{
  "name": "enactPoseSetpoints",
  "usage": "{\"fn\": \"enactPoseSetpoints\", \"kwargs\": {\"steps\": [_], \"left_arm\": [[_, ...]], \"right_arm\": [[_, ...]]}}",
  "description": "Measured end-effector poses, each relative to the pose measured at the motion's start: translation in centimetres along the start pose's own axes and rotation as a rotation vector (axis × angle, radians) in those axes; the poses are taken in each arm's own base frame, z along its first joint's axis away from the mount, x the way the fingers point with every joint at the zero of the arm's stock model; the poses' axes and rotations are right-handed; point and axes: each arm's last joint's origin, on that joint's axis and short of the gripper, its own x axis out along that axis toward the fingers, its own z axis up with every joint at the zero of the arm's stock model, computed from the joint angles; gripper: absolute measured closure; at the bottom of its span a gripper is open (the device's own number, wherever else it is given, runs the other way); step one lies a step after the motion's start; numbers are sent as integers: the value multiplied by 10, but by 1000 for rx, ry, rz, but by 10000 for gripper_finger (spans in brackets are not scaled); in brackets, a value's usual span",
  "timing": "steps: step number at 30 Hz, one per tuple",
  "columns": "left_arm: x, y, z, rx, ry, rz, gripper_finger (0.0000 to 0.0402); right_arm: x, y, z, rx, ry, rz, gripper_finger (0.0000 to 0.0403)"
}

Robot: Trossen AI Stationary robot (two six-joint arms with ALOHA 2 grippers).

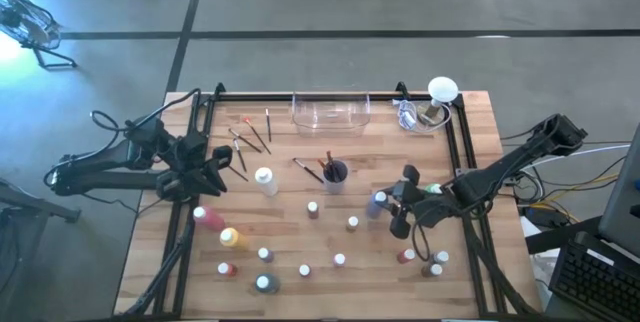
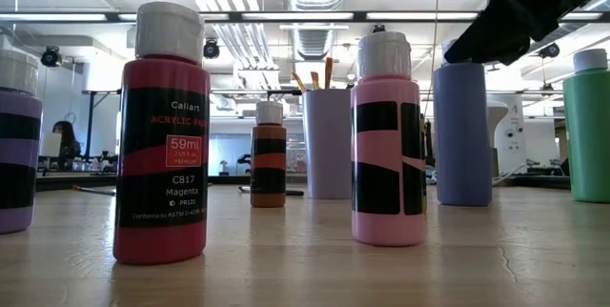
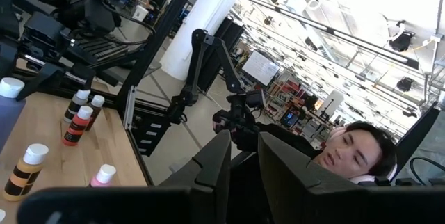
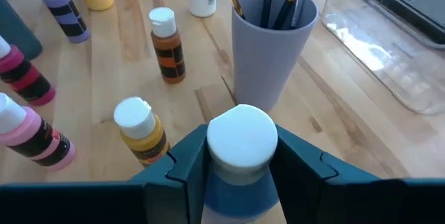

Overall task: Pick & Place Paint Supplies
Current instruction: Put the blue paint bottle into the transparent bin

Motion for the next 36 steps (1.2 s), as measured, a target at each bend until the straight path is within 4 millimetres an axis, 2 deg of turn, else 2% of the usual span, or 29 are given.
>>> {"fn": "enactPoseSetpoints", "kwargs": {"steps": [6,14,19,27,36], "left_arm": [[0,0,0,0,0,0,321],[0,0,0,0,0,0,321],[0,0,0,0,0,0,321],[0,0,0,0,0,0,321],[0,0,0,0,0,0,321]], "right_arm": [[-6,3,14,-47,6,-4,288],[-12,-6,39,-104,43,-98,277],[-8,-20,56,-146,48,-171,288],[-1,-48,84,-182,34,-282,282],[-5,-83,129,-165,-36,-395,288]]}}
